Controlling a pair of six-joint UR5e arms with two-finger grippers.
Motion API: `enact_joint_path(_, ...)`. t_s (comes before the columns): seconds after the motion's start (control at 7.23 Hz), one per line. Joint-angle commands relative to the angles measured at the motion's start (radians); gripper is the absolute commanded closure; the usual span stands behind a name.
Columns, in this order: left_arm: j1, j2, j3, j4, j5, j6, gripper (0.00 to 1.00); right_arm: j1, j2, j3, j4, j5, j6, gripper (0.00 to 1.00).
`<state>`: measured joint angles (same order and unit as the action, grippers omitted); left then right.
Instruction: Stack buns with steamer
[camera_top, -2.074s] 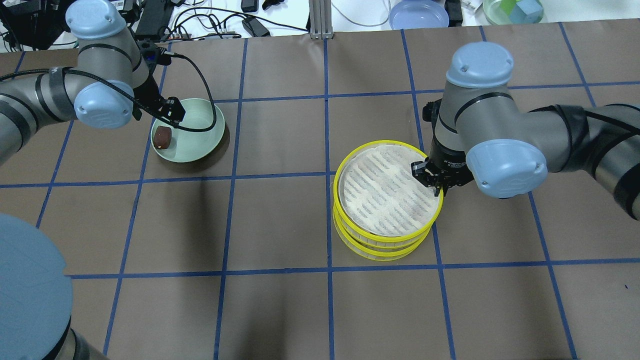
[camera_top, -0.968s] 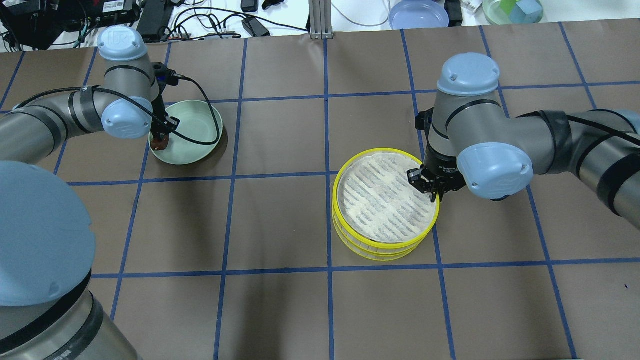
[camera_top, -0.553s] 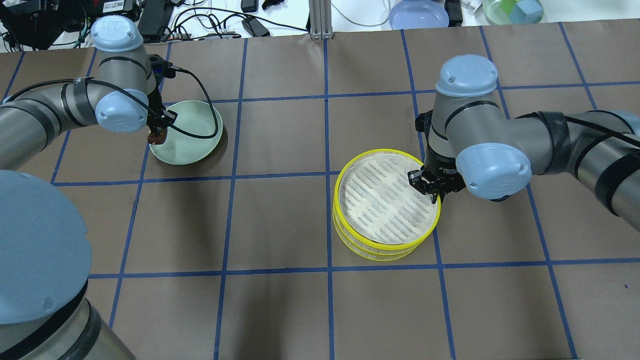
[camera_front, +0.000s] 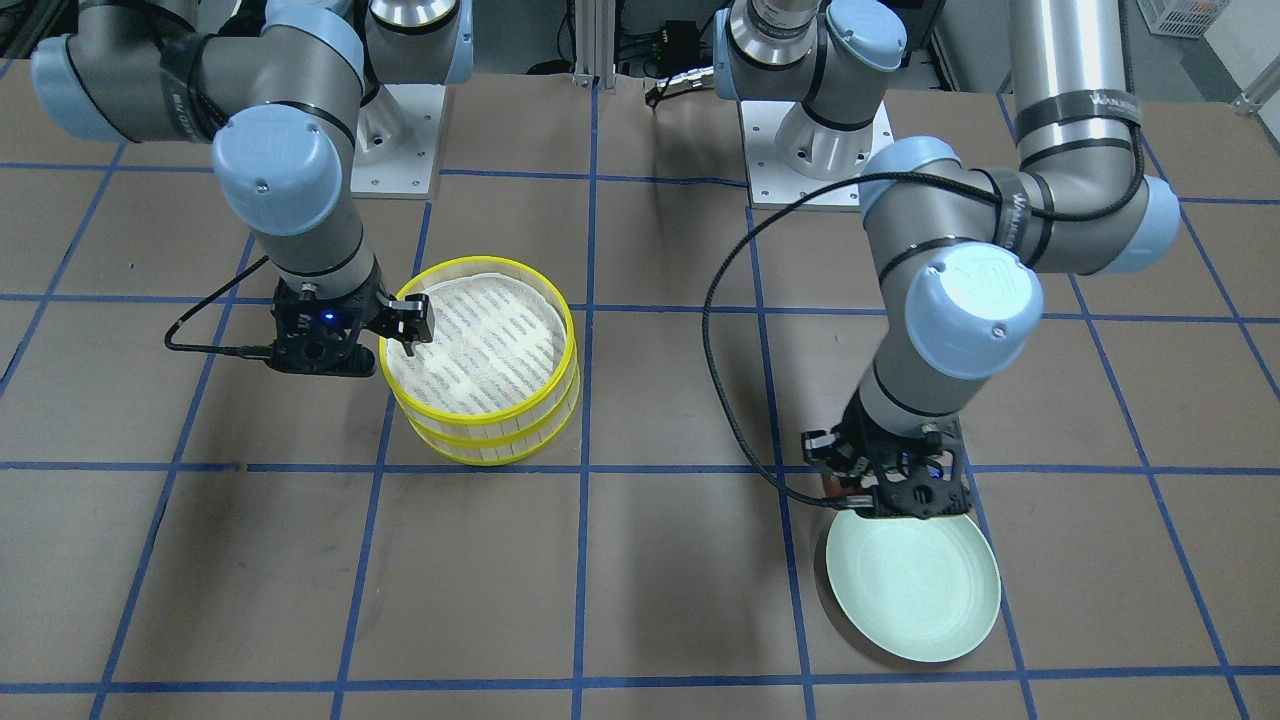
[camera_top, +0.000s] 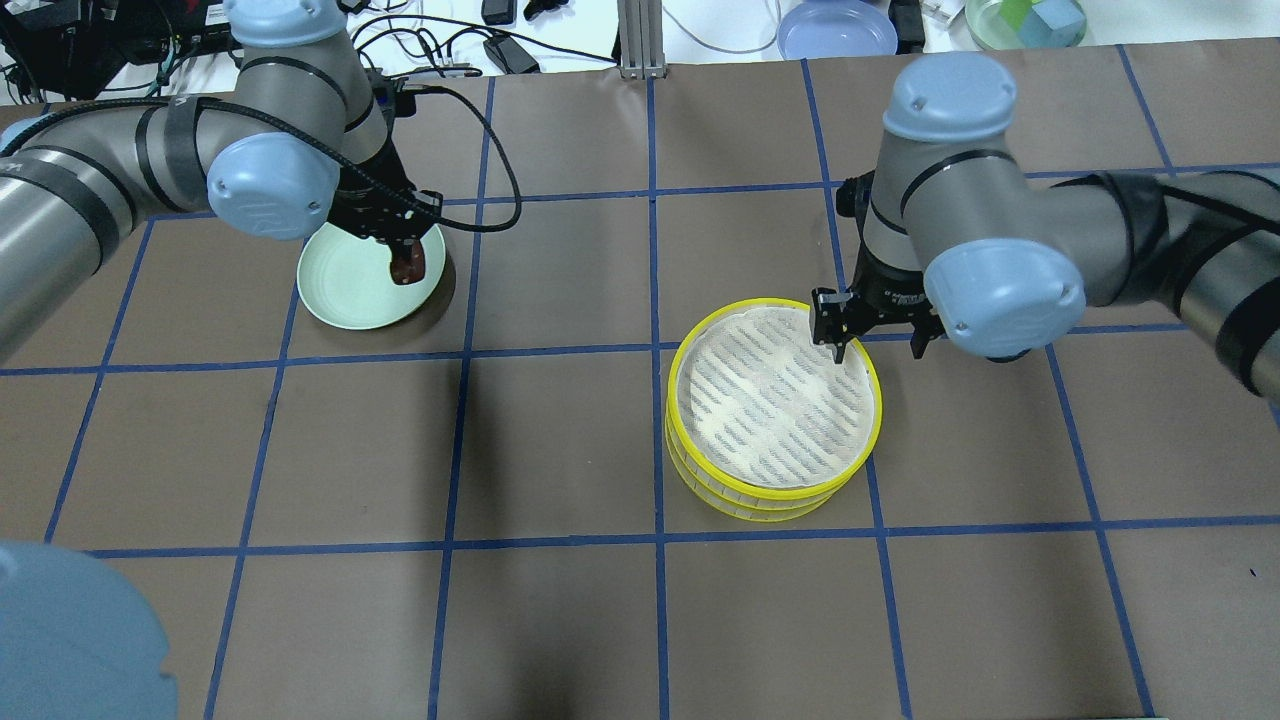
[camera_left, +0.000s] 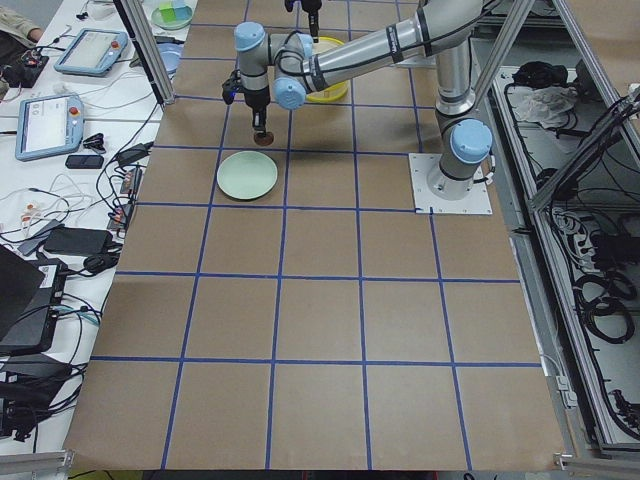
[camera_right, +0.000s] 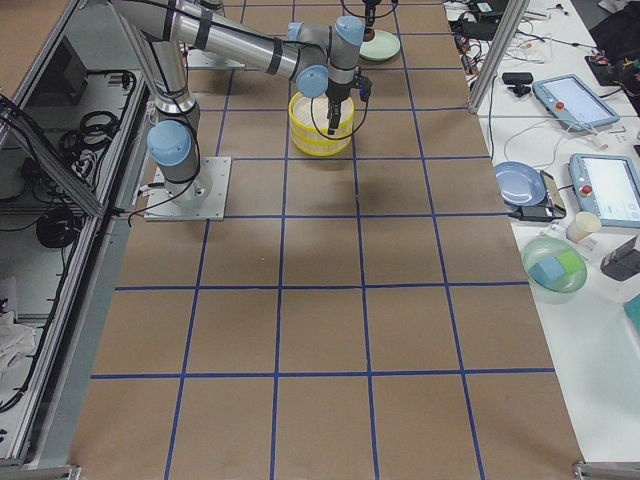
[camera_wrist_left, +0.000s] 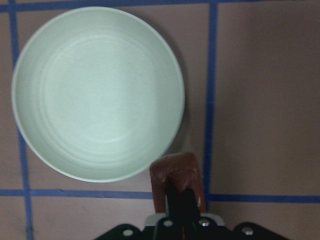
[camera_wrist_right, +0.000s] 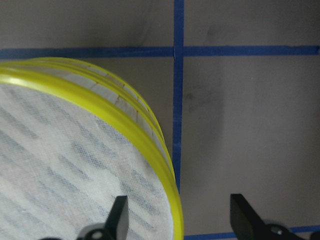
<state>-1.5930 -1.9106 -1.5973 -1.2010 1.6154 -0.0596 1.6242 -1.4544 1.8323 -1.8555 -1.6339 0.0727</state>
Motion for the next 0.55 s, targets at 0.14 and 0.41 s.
enact_joint_path(0.14,-0.250,0.090,-0.009,-0.077,-0.256,-0.476,1.00,-0.029,-0.049,-0.351,0.268,0.008,0.001,0.00)
enact_joint_path(0.41,-0.419,0.078,-0.032,-0.063,-0.397,-0.700,1.00,-0.029,-0.086,-0.470,0.381,0.008,0.007,0.00)
